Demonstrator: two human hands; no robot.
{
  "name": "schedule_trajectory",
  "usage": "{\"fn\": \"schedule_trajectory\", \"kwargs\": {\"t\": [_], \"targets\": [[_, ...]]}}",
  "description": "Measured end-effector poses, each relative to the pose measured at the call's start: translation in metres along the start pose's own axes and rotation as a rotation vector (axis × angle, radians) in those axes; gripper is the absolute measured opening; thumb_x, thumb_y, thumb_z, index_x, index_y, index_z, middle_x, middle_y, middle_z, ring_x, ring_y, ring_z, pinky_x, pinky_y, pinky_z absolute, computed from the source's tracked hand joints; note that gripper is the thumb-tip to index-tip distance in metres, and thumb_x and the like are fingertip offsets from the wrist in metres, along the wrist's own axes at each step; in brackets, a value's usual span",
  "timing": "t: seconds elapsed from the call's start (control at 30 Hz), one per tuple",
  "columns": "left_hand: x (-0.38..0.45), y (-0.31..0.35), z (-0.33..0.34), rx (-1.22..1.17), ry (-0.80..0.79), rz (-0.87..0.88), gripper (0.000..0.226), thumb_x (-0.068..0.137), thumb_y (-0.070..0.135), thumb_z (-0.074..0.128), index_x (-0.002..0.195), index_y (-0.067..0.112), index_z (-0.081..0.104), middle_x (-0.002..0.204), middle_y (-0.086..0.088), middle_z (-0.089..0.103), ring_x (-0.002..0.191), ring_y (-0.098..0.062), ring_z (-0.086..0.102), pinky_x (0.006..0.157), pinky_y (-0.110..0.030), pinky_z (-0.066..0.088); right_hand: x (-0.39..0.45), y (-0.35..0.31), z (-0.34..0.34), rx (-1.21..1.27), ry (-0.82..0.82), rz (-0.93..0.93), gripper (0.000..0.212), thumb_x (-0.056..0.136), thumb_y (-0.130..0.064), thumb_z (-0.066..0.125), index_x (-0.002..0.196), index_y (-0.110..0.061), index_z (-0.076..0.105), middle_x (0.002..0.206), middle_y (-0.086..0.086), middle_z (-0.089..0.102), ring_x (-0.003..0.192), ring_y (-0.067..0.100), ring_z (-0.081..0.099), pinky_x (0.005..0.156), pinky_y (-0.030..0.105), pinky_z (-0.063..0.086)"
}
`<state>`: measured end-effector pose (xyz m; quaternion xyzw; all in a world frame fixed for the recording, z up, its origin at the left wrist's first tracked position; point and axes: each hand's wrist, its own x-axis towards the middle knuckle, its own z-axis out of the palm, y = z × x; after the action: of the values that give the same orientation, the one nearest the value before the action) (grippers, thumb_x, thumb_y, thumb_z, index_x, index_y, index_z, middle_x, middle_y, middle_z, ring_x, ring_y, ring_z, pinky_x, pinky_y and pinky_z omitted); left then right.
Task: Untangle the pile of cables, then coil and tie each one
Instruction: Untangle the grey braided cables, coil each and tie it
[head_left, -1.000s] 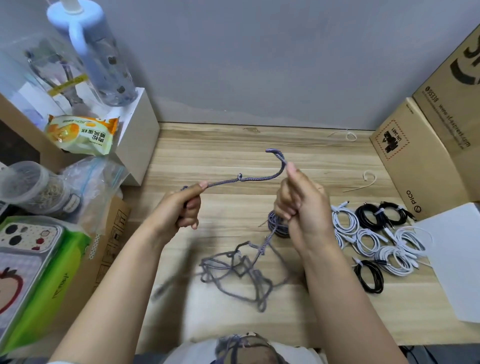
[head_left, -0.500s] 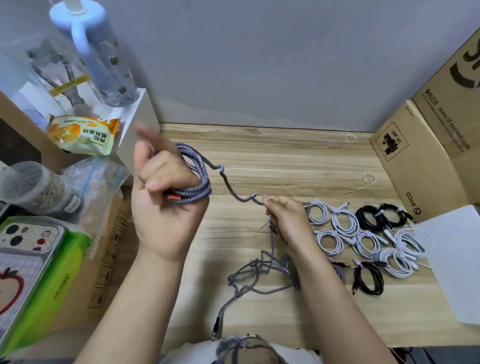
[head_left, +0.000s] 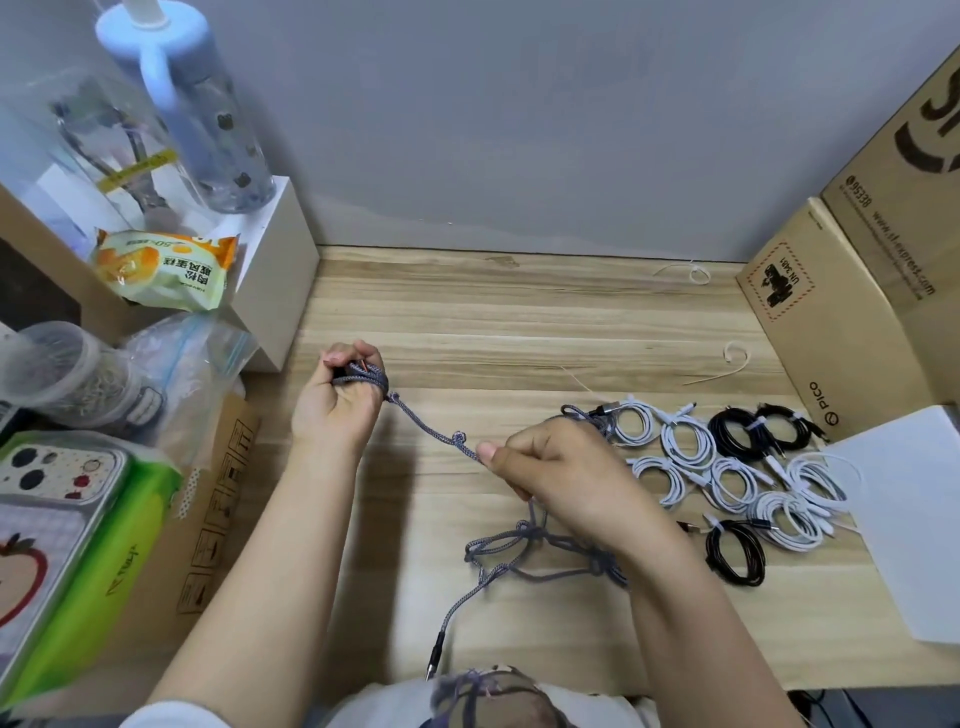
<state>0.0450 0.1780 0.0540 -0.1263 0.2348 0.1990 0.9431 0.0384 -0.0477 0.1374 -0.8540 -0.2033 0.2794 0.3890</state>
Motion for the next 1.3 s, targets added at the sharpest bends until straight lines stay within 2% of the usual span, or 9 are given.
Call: {"fn": "schedule_trajectory", "kwargs": {"t": [0.13,0.3,0.4,0.47,0.7,0.87,1.07,1.2,1.3], "targets": [[0.009,-0.013,-0.006,0.284,-0.002,0.099,0.032,0.100,0.010,0.034,0.068,0.013,0.040,0.045,0.003,0.045,0.035,-0.008,0.044,0.065,-0.023,0.046,-0.003,-0.007,0.013,0.051,-0.038,-0.022,0.054,0.088,-0.045,0.059,0.044,-0.016,0.045,0.038,-0.005,0.031,0.041,0.007,0.028,0.049,0.028,0.024],[-0.001,-0.043,-0.008,1.370,-0.273,0.318,0.012,0.100,0.005,0.037,0.102,0.012,0.047,0.049,0.005,0.049,0.058,-0.010,0.052,0.056,-0.016,0.042,0.001,-0.013,0.009,0.414,-0.011,0.033,0.047,0.092,-0.032,0.057,0.048,-0.018,0.047,0.040,-0.006,0.035,0.037,0.006,0.024,0.039,0.015,0.020],[-0.015,-0.043,-0.009,1.820,-0.449,0.191,0.021,0.095,0.014,0.050,0.108,-0.001,0.057,0.050,0.002,0.052,0.052,-0.006,0.052,0.055,-0.016,0.039,0.000,-0.017,0.000,0.548,0.024,0.075,0.041,0.093,-0.019,0.054,0.053,-0.019,0.046,0.040,-0.008,0.030,0.036,0.004,0.018,0.037,0.016,0.012],[-0.027,-0.041,-0.006,1.933,-0.510,0.062,0.030,0.089,0.026,0.050,0.094,-0.001,0.063,0.043,0.003,0.051,0.044,-0.009,0.049,0.059,-0.026,0.040,0.001,-0.014,-0.004,0.632,0.090,0.109,0.039,0.092,-0.018,0.055,0.054,-0.019,0.046,0.041,-0.008,0.030,0.037,0.004,0.018,0.037,0.016,0.012],[-0.064,-0.036,0.017,1.792,-0.739,-0.349,0.016,0.074,0.033,0.063,0.063,0.021,0.060,0.042,0.001,0.044,0.043,-0.015,0.041,0.058,-0.027,0.047,0.004,0.003,-0.016,0.695,0.414,0.071,0.033,0.090,-0.018,0.060,0.057,-0.014,0.053,0.040,-0.011,0.044,0.036,0.000,0.032,0.037,0.012,0.025],[-0.075,-0.036,0.028,1.788,-0.858,-0.333,0.011,0.072,0.027,0.065,0.062,0.023,0.063,0.043,0.003,0.044,0.042,-0.013,0.041,0.058,-0.025,0.046,0.015,0.011,-0.014,0.453,0.520,-0.050,0.020,0.080,-0.019,0.072,0.062,-0.023,0.064,0.062,-0.014,0.066,0.066,0.000,0.058,0.069,0.021,0.044],[-0.084,-0.043,0.036,1.738,-0.951,-0.299,0.008,0.074,0.024,0.063,0.066,0.026,0.065,0.051,0.007,0.054,0.045,-0.005,0.044,0.053,-0.028,0.039,0.020,0.010,0.001,0.374,0.264,-0.075,0.022,0.078,-0.023,0.074,0.058,-0.024,0.064,0.050,-0.011,0.048,0.051,0.004,0.037,0.057,0.026,0.029],[-0.080,-0.044,0.036,1.693,-0.927,-0.205,0.010,0.078,0.023,0.060,0.069,0.022,0.064,0.058,0.006,0.060,0.047,-0.006,0.044,0.048,-0.019,0.035,0.014,0.004,0.011,0.418,0.052,-0.128,0.014,0.074,-0.031,0.070,0.061,-0.028,0.070,0.063,0.012,0.058,0.061,0.024,0.049,0.060,0.036,0.037],[-0.075,-0.042,0.032,1.719,-0.820,-0.064,0.010,0.074,0.030,0.063,0.065,0.025,0.064,0.056,0.003,0.055,0.047,-0.006,0.044,0.047,-0.016,0.036,0.008,0.001,0.012,0.465,-0.025,-0.168,0.025,0.080,-0.031,0.060,0.057,-0.023,0.064,0.057,-0.008,0.060,0.064,0.011,0.055,0.062,0.022,0.043]]}}
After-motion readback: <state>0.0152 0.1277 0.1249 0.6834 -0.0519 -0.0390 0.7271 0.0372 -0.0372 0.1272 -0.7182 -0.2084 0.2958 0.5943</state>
